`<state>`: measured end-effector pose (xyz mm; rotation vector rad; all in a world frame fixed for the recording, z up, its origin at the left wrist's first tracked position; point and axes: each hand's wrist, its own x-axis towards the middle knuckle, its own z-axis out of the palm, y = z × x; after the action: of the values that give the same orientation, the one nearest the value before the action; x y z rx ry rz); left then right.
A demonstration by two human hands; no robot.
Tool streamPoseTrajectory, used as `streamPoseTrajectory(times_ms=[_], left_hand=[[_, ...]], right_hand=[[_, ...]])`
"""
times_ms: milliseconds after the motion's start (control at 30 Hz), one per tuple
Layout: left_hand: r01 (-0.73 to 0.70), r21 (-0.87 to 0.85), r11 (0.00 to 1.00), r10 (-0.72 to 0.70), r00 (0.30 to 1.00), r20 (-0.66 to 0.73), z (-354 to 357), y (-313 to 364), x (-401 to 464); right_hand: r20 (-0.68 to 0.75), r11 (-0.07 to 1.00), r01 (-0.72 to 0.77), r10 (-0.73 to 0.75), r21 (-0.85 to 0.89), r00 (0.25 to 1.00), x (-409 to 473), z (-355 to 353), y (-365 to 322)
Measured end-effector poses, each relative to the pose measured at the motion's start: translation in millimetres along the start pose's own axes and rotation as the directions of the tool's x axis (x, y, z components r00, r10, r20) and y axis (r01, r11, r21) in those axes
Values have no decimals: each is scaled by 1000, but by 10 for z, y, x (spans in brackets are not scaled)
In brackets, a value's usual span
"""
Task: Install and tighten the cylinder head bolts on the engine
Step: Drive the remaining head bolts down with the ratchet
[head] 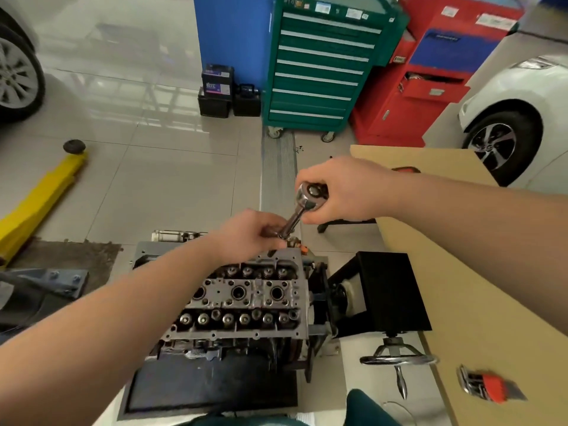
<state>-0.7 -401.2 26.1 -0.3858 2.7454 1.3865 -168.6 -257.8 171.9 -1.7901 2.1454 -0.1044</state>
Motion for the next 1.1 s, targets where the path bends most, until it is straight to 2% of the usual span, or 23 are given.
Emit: streamPoseTrajectory(times_ms=[67,167,400,767,1000,1100], left_hand=[[-11,55,998,9,999,38,-45,-79,-60],[-28,41,999,25,997,76,-32,-176,-129],[-19,65,998,14,997,76,138,-390,-199],[-15,78,997,8,996,88,135,-477,-218],[-41,51,998,37,996,82,125,-494,-286],[-60,93,994,53,995,80,150,-514,-287]], right_hand=[[13,1000,-13,13,-6,1000,52,130,-76],[23,998,-4,5,-67,1000,137,304,-183],[70,983,8,5,-182,998,254,545,-295],[56,992,-17,25,-124,998,265,635,-312],[87,979,67,-51,-191,995,277,647,-392],[93,961,125,-105,-245,990,310,631,-403]])
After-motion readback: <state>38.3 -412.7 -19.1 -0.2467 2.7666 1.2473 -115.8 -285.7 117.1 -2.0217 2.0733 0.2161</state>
